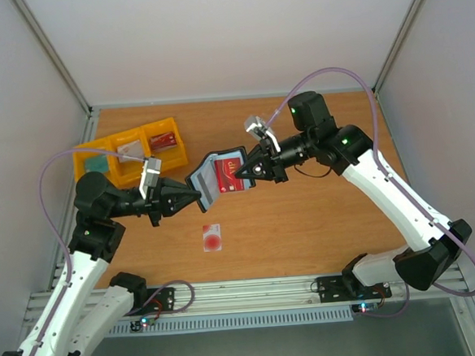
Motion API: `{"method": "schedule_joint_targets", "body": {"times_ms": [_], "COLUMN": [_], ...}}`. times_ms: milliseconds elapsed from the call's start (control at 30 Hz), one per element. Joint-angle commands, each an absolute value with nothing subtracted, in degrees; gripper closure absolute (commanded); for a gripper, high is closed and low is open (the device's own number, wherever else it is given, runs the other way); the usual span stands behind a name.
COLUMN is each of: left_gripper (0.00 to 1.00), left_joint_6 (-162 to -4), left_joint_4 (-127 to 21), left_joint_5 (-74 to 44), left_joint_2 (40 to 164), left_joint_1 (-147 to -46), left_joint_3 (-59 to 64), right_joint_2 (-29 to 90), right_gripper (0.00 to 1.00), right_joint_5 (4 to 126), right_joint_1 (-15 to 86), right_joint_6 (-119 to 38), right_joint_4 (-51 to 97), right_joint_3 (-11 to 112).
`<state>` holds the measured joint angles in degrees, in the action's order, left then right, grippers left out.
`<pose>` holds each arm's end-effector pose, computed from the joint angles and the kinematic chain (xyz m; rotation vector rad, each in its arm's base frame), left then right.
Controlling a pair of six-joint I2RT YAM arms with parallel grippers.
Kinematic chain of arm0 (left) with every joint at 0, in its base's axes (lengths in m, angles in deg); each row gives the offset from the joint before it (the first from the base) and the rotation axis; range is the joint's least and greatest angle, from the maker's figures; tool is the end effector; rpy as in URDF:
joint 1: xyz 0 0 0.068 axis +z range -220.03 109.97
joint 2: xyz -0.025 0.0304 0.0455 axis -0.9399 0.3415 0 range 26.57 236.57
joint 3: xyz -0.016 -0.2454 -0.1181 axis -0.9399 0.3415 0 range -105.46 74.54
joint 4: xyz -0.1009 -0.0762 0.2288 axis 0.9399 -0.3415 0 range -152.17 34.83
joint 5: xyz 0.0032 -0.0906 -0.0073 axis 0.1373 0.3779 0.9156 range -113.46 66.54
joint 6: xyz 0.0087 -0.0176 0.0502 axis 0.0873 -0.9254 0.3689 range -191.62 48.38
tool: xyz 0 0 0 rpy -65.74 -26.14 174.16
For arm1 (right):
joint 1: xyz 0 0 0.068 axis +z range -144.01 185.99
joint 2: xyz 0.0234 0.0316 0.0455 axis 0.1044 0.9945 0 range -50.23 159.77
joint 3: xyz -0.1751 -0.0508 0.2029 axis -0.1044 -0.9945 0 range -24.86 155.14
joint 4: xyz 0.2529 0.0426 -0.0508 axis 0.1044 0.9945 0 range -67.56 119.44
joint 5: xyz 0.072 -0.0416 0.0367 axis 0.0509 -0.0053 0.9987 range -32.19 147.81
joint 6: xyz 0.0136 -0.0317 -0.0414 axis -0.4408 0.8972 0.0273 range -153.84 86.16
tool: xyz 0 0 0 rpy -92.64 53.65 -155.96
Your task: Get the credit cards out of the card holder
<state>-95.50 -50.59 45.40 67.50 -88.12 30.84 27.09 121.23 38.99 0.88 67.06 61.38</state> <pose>0.1308 -0.0777 0.3693 0.9829 1.4012 -1.4136 0.2073 0.1725 0.4158 -1.5744 1.2551 1.1710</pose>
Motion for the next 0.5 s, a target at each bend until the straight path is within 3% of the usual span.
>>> {"method": "schedule_joint_targets", "body": {"times_ms": [0,333,467], "left_gripper": [0.91,0.93,0.78], "left_joint_6": [-96.64,-90.52,-87.79], "left_joint_4": [-46.01,-51.62,-54.87], "left_joint_5": [46.11,31.54,28.5], "left_joint_2": [67.62,68.07,67.9], "left_joint_1": [-88.54,-88.61,-89.13], "left_joint_3": [29.99,29.32,29.36], "right_joint_2": [27.76,26.54,26.35], "right_gripper": [0.99,0.99,0.99], "right_joint_5": [123.01,124.52,122.88], "right_joint_1": [39.21,40.26,41.31], "right_joint_6": [1.42,2.11,1.69], "right_joint_4": [67.24,68.06,67.52], "right_joint_3": [62.77,62.94,63.03]}}
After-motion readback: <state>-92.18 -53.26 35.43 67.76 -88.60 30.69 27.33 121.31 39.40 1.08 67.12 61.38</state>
